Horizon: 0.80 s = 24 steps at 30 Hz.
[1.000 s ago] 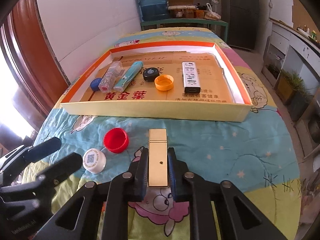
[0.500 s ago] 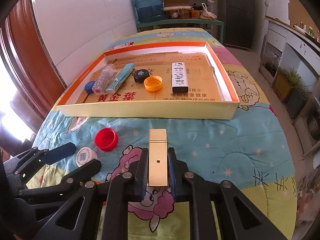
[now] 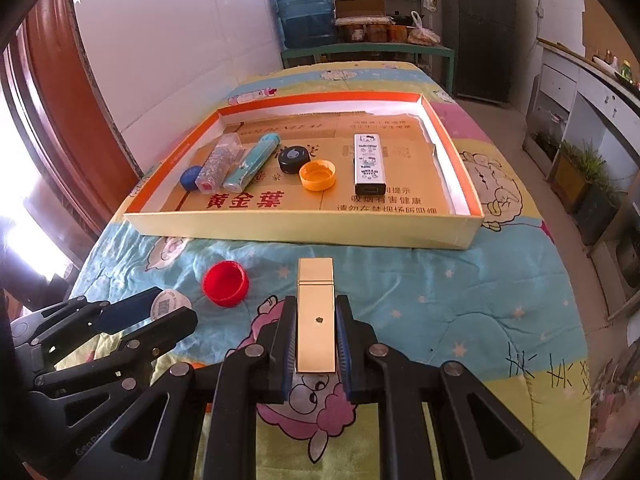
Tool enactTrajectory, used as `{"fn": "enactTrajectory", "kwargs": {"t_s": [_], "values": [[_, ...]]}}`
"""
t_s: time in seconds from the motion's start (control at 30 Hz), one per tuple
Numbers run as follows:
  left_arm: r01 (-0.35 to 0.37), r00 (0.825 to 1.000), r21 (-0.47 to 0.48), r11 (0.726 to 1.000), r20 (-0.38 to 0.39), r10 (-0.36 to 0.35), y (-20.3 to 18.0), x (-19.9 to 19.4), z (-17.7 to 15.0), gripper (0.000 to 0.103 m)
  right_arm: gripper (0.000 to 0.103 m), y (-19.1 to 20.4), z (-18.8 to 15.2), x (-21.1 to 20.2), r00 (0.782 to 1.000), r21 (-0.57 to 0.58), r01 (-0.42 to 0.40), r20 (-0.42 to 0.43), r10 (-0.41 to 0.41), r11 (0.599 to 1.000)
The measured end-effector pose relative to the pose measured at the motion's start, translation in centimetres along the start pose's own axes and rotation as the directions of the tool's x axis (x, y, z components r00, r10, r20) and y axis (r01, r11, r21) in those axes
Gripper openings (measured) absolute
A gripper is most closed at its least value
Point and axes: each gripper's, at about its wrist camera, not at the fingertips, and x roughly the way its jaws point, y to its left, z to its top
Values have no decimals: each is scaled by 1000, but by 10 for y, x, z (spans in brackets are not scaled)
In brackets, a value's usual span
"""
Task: Organize rigid objects
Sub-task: 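Carry the gold lighter and white cap into the tray and lower them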
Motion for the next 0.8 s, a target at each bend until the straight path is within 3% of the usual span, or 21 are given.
{"fn": "enactTrajectory", "kwargs": {"t_s": [0.8], "values": [[-5,992,-16,1000,123,7,11,-40,30,31,18,14,27,-23,997,-46,-11,71,15,999]]}}
